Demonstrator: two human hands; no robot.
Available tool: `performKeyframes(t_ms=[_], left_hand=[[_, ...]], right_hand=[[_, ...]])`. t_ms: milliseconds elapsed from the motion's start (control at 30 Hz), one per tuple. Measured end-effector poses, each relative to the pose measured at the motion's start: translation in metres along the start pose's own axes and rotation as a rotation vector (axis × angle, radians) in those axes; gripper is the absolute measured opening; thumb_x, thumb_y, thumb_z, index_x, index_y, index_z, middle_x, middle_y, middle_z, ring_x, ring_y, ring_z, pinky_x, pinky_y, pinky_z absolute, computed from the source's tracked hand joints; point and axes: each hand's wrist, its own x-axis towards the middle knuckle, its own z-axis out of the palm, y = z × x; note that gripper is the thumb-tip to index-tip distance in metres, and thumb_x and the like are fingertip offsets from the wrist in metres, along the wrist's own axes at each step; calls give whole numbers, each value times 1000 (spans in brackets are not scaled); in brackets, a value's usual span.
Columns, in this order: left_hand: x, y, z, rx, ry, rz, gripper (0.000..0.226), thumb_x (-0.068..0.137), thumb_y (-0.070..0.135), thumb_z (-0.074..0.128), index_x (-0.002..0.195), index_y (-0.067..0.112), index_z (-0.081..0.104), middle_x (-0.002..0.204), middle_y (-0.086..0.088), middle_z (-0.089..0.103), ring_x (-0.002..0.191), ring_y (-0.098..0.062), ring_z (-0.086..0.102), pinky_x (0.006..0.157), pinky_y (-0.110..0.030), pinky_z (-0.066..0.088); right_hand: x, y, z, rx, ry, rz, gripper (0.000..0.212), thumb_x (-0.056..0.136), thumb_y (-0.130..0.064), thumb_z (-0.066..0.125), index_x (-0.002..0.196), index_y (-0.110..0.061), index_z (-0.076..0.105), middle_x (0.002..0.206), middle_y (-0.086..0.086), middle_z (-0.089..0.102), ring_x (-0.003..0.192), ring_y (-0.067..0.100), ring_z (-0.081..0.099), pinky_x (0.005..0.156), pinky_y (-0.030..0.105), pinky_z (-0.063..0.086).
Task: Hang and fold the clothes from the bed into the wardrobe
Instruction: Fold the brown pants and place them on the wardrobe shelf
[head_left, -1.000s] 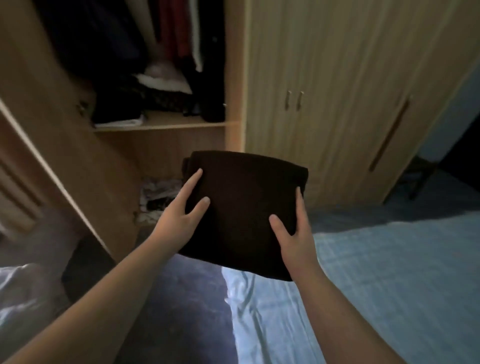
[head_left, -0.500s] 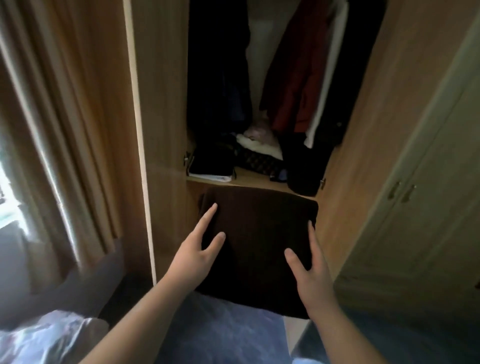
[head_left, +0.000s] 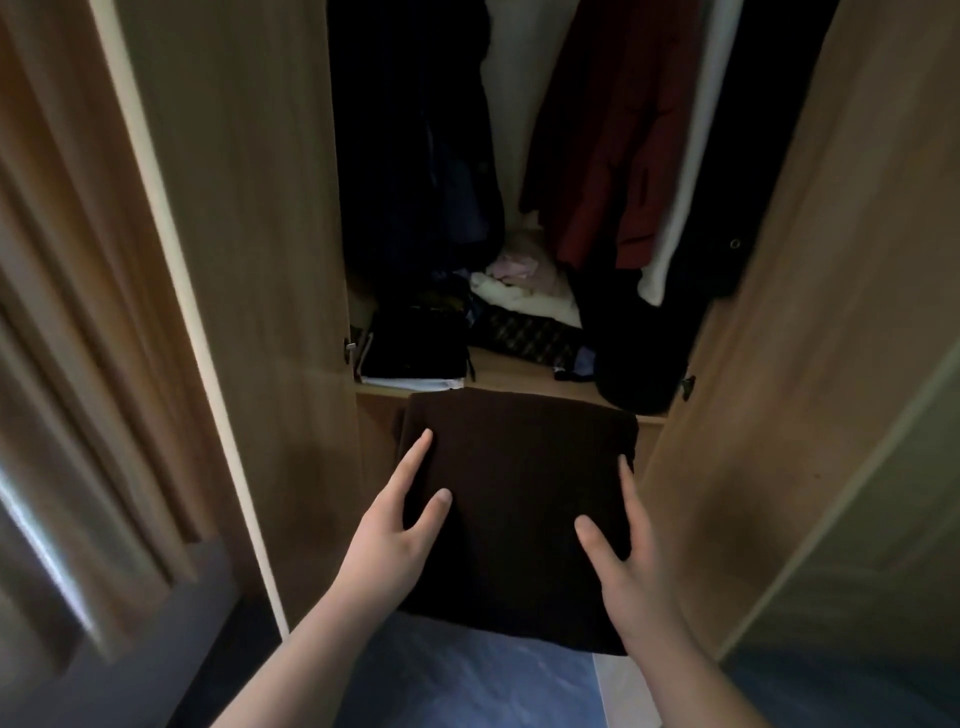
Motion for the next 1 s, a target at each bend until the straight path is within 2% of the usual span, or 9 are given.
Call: performKeyframes(t_ms=[133,200,300,433,500,633,800,900,1000], left_hand=[[64,-3,30,65,-22,12,60,98,36,58,143,62,29,129,44,39,113,32,37,91,5,30],[98,-3,40,121,-41,-2,61,97,45,55,142,67,21,133,33,43,120,18,44,100,-7,34],[147,-4,44,146,-51,-26,61,96,51,52,141,70,17,141,21,42,130,0,44,108,-23,37],[202,-13,43,133,42,-60,59,97,49,52,141,70,18,148,17,41,133,-4,43,113,-32,39],[226,-21,39,127,79,-72,58,97,49,52,140,70,18,148,20,40,133,-1,44,111,-29,40],[282,-38,25,120,127,-48,58,99,45,51,141,69,19,132,40,38,113,24,43,87,1,37],[353,-59,-2,69,179,-29,57,96,52,49,140,71,18,135,43,31,131,5,37,105,-22,37],[384,-67,-19,69,193,-6,58,96,53,48,141,70,16,133,47,29,135,3,38,109,-27,39],[411,-78,-30,103,232,13,58,98,51,48,142,69,16,144,39,29,141,-1,33,114,-34,37]], right_hand=[[68,33,-7,42,11,-6,73,93,-34,65,148,-57,23,154,-25,33,140,-2,34,115,32,32],[110,46,-9,62,-9,-1,72,93,-32,65,147,-57,24,152,-24,35,138,-1,36,112,29,34],[171,53,-3,81,-58,5,71,88,-44,64,143,-63,25,150,-26,36,135,-1,39,114,36,37],[241,59,18,81,-157,-48,74,84,-52,60,147,-59,22,153,-23,34,139,3,37,114,38,37],[271,64,33,83,-177,-70,73,86,-51,61,147,-60,21,155,-22,32,141,3,35,115,41,36],[336,71,71,91,-199,-103,74,88,-52,62,147,-62,20,156,-23,30,142,4,33,115,44,36],[401,63,120,167,-222,-154,74,89,-45,63,149,-56,22,148,-33,34,134,-14,35,109,25,37],[433,58,144,180,-245,-189,73,92,-40,63,151,-53,22,152,-27,34,137,-10,34,109,22,35],[461,57,165,205,-258,-210,72,94,-34,62,152,-51,22,154,-23,34,138,-8,35,109,21,36]])
